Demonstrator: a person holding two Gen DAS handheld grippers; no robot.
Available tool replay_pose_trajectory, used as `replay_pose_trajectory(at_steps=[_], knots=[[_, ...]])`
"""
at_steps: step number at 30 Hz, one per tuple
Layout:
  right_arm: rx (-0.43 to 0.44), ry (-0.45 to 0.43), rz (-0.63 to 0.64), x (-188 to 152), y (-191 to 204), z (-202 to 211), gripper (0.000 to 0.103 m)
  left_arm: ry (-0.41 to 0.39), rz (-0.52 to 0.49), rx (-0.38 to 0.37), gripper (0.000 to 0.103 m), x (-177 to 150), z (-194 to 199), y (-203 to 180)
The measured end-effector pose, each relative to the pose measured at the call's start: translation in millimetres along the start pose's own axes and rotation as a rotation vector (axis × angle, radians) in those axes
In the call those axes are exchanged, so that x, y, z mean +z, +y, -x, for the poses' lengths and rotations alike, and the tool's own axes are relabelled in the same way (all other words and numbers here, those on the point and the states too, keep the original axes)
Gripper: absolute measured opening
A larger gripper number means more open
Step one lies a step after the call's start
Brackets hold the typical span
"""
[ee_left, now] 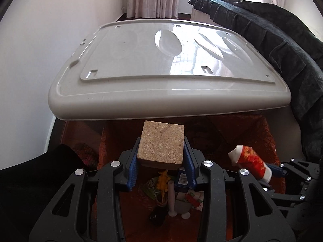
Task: Collect trash
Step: 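Move both tools over the orange bin and open both to drop items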
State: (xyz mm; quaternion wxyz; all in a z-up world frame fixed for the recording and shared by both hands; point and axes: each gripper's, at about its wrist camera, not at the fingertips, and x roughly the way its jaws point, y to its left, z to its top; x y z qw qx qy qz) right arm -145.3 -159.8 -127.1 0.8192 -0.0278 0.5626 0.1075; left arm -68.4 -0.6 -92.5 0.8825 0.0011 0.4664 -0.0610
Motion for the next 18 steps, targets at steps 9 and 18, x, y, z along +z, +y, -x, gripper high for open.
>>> replay_pose_trajectory(at_steps=[9, 18], knots=[[-0.059, -0.027, -0.018, 1.2, -2.8, -2.7, 0.068, -0.024, 0.04, 0.0, 0.045, 4.0, 5.0, 4.1], [-0.056, -0.043, -0.065, 7.4, -17.5, 2.2, 0.077, -0.064, 0.058, 0.026, 0.063, 8.3, 13.2, 1.5]])
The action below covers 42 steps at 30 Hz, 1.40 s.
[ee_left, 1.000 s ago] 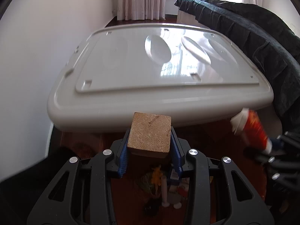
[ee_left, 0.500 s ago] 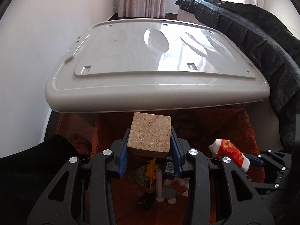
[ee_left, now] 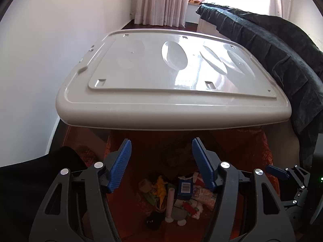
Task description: Collect trash
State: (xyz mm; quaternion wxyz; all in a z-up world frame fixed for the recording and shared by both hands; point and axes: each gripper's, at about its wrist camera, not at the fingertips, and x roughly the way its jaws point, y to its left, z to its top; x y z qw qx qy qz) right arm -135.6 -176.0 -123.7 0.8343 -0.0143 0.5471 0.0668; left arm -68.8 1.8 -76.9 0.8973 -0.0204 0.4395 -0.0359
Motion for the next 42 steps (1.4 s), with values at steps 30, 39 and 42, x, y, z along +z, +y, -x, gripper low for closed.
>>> replay_pose_trajectory(at_steps=[30, 39, 42], knots=[[-0.189, -0.426, -0.136, 169.2, -30.8, 98.7, 0.098, -0.26, -0.041, 0.076, 0.093, 122.3, 49.8, -25.4], [-0.287, -0.494, -0.138, 178.3, -39.5, 102.8, 0.098, -0.269, -0.075, 0.05, 0.093, 132.4, 39.4, -38.8], [-0.297, -0.504, -0.136, 179.6, -38.2, 103.3, 0.098, -0.272, -0.082, 0.039, 0.093, 133.5, 35.3, -41.2]])
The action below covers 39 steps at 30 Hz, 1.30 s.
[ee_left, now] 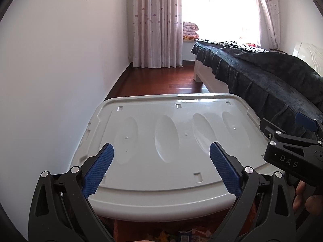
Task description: Collect trash
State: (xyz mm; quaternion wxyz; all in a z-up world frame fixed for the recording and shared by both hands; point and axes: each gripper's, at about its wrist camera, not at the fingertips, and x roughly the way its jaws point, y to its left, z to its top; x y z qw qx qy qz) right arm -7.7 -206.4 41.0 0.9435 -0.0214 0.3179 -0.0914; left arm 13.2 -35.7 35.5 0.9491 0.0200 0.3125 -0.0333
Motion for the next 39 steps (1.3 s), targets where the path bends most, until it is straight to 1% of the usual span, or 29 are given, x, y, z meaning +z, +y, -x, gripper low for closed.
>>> replay_pose_trajectory(at_steps=[4, 10, 22, 26, 31, 34, 37, 39], knots=[[-0.017, -0.011, 0.025, -0.5, 6.3, -1.1, 0.098, 0.008, 0.001, -0.013, 0.093, 2.9, -9.5, -2.4], [-0.014, -0.008, 0.03, -1.1, 8.1, -3.5, 0.098, 0.009, 0.011, -0.009, 0.094, 7.1, -15.7, -1.0], [-0.007, 0.005, 0.062, -5.6, 20.0, -4.8, 0.098, 0.007, 0.008, 0.041, 0.094, 5.9, -17.6, 14.8], [-0.003, 0.008, 0.068, -5.9, 23.6, -5.8, 0.098, 0.014, 0.025, 0.028, 0.094, 6.1, -19.0, 21.3], [0.002, 0.009, 0.076, -6.6, 25.5, -7.1, 0.098, -0.002, 0.042, 0.028, 0.094, 6.8, -17.2, 28.8], [0.003, 0.013, 0.086, -7.9, 28.1, -8.0, 0.098, -0.015, 0.034, 0.049, 0.094, 6.8, -14.5, 30.5], [0.004, 0.013, 0.093, -9.4, 30.0, -8.2, 0.098, -0.04, 0.008, 0.098, 0.095, 5.9, -10.7, 28.6], [0.005, 0.013, 0.097, -10.3, 31.3, -8.6, 0.098, -0.05, 0.004, 0.112, 0.095, 6.2, -8.5, 28.9]])
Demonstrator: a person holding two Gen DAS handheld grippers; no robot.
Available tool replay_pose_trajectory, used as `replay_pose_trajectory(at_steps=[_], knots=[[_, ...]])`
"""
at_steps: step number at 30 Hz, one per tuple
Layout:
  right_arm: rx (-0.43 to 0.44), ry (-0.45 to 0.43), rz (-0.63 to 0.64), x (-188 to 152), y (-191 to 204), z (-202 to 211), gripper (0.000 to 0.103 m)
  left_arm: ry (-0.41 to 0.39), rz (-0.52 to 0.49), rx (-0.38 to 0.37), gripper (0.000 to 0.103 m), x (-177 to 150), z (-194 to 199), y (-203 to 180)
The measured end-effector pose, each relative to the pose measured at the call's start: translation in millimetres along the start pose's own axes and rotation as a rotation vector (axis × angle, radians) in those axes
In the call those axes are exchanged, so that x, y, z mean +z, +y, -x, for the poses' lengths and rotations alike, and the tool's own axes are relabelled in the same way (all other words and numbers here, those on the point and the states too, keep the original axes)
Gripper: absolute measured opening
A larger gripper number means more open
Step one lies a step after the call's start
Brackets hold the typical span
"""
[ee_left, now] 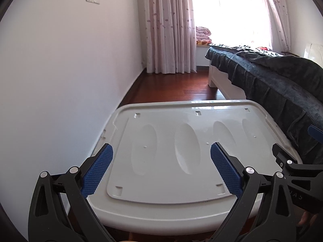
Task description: Collect trash
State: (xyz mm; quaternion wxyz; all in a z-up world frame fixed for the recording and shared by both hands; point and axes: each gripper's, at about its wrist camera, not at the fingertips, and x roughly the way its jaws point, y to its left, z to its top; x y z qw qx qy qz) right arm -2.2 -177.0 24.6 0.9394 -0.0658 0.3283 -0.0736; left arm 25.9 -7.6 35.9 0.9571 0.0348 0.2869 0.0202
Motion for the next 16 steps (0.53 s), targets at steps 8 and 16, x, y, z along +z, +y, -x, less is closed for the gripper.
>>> replay_pose_trajectory(at_steps=[8, 16], knots=[[0.002, 0.002, 0.004, -2.4, 0.9, -0.1, 0.098, -0.001, 0.031, -0.029, 0.095, 0.8, 0.2, 8.4], [-0.001, 0.004, 0.005, -1.9, 1.8, -1.3, 0.098, 0.014, 0.029, -0.023, 0.095, -1.5, -0.9, 9.7]])
